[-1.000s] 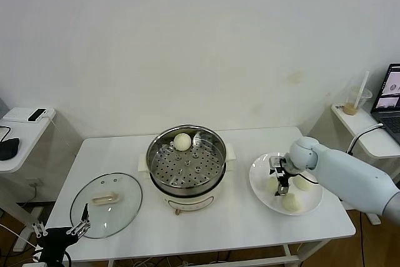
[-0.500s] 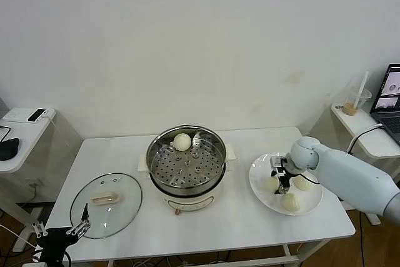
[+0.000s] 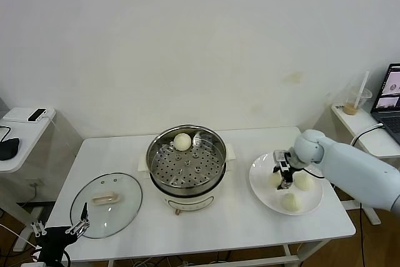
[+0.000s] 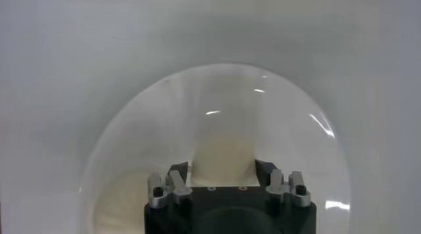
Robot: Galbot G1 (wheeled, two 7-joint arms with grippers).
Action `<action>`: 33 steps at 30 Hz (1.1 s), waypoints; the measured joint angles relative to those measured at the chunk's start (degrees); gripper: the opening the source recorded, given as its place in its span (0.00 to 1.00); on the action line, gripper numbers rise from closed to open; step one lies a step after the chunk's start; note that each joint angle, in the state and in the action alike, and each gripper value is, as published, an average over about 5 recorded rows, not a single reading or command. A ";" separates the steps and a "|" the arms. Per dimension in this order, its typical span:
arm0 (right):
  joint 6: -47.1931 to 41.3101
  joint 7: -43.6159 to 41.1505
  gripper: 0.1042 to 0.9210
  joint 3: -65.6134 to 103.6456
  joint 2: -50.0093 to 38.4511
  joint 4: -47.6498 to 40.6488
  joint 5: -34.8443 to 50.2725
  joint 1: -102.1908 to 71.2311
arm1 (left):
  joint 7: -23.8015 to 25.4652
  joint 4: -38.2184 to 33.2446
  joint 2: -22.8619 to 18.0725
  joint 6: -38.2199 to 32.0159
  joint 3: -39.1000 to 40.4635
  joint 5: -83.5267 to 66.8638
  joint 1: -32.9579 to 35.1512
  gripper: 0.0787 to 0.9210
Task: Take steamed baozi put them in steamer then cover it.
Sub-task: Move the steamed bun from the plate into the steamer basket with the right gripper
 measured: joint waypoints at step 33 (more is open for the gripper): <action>-6.18 2.83 0.63 -16.66 17.55 5.16 20.60 29.49 | 0.07 -1.58 0.37 1.45 -0.18 0.17 -1.70 0.88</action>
